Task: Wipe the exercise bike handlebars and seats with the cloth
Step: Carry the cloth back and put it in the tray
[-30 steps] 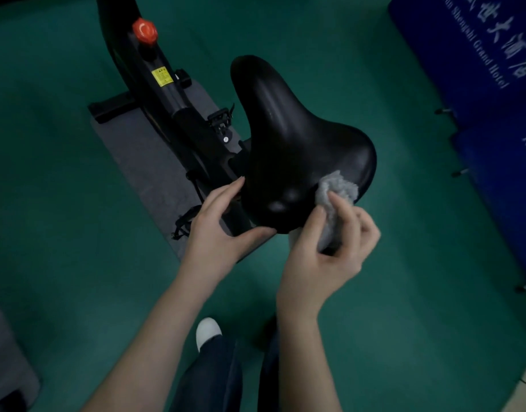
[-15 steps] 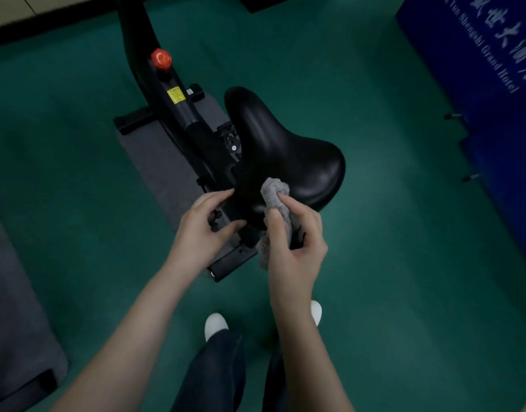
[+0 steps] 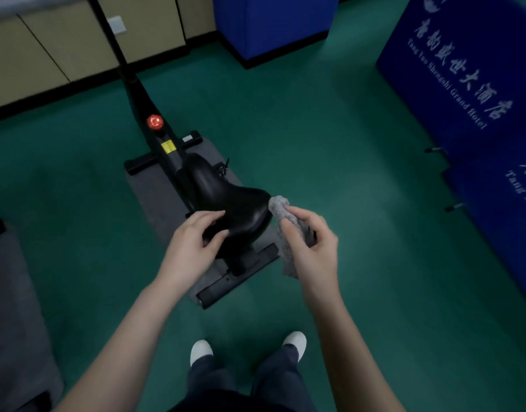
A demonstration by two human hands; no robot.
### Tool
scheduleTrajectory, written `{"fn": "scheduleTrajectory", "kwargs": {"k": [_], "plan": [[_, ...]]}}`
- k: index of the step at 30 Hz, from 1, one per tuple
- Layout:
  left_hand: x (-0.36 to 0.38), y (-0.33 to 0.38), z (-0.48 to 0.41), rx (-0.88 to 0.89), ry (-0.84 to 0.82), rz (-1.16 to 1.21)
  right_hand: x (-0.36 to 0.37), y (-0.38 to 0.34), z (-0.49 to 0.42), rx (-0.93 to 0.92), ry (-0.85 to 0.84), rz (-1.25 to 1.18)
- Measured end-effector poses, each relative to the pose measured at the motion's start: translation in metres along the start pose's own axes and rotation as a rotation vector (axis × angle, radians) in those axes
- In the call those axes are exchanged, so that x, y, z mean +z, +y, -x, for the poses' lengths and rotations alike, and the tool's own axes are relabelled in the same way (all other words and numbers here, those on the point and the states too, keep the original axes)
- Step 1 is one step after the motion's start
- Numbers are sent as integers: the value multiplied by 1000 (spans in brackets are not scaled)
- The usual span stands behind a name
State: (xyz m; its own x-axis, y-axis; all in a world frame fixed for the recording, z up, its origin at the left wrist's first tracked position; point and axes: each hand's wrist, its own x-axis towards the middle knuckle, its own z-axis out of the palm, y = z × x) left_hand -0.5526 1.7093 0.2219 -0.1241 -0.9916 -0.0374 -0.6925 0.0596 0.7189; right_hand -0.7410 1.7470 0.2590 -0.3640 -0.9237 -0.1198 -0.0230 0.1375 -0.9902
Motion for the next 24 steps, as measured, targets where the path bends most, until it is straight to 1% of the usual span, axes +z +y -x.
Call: {"fn": "scheduleTrajectory", "kwargs": {"k": [4,9,13,18,21,24], "plan": [[29,54,-15,64,-74,-92,-66,-9,-20,20,31,52],[75,110,-31,189,-195,-241,-147,-16,-28,84,112,5],[106,143,-37,278,-268,-359,-198,-21,-31,98,148,18],[138,168,-55,319,-377,-446,-239,-21,-46,154,220,-27],[156,178,-75,344,-411,-480,-253,-21,-67,173,231,-19],[176,181,-102,331,-445,-487,-260,-24,-96,194,225,-3]]}}
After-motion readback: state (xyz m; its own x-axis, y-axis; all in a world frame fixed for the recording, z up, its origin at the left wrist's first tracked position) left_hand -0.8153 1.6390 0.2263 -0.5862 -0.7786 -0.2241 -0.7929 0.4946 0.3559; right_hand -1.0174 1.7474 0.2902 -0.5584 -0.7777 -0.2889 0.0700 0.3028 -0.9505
